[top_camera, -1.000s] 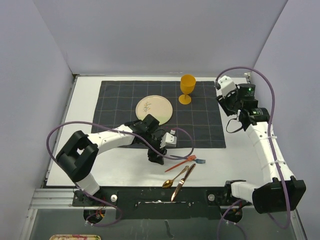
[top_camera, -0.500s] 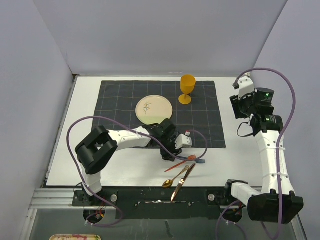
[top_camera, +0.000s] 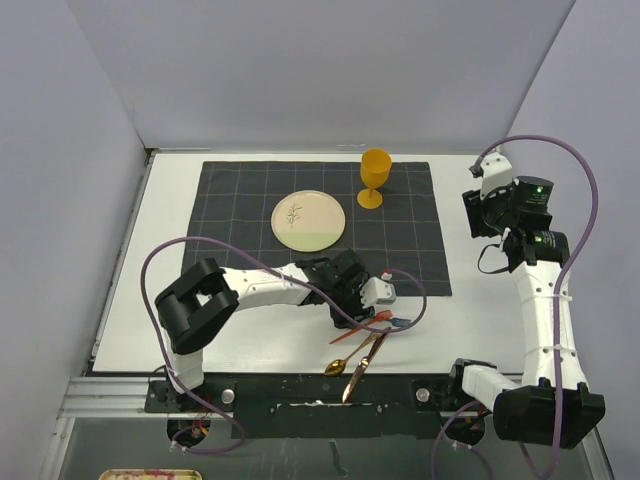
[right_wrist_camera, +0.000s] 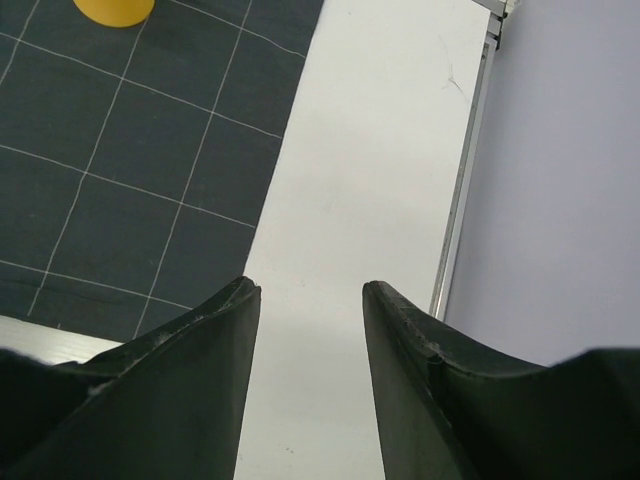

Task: Set the dinner table for one person
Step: Pick up the fork at the center of the board.

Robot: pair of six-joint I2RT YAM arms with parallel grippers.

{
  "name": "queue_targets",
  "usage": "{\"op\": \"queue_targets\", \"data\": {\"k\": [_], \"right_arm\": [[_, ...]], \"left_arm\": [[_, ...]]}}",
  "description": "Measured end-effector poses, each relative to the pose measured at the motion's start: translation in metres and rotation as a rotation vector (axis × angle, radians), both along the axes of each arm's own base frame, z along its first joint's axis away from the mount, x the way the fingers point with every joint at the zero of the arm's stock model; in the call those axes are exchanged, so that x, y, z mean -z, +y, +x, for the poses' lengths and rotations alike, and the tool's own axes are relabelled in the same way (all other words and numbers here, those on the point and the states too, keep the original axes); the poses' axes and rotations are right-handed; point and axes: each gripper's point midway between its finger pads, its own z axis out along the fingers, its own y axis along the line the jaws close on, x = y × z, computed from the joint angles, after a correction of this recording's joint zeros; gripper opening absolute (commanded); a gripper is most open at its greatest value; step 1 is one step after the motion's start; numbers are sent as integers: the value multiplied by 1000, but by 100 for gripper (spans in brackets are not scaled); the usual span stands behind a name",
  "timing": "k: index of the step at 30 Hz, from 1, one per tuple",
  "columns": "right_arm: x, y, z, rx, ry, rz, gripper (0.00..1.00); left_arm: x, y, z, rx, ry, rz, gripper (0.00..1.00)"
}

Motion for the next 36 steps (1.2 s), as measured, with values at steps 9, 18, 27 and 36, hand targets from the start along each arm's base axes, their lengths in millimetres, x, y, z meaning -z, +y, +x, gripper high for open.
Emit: {"op": "queue_targets", "data": {"k": [9, 18, 27, 36], "right_arm": [[1, 2, 0, -11, 1, 11, 46], [1, 6, -5, -22, 10, 24, 46], [-2, 8, -8, -33, -1, 31, 45], [-1, 12, -9, -45, 9, 44, 44]], "left_arm": [[-5, -7, -7, 14, -18, 6, 38], [-2, -10, -11, 0, -48, 41, 38], [9, -7, -12, -3, -42, 82, 38], [10, -10, -12, -2, -53, 95, 37]]}}
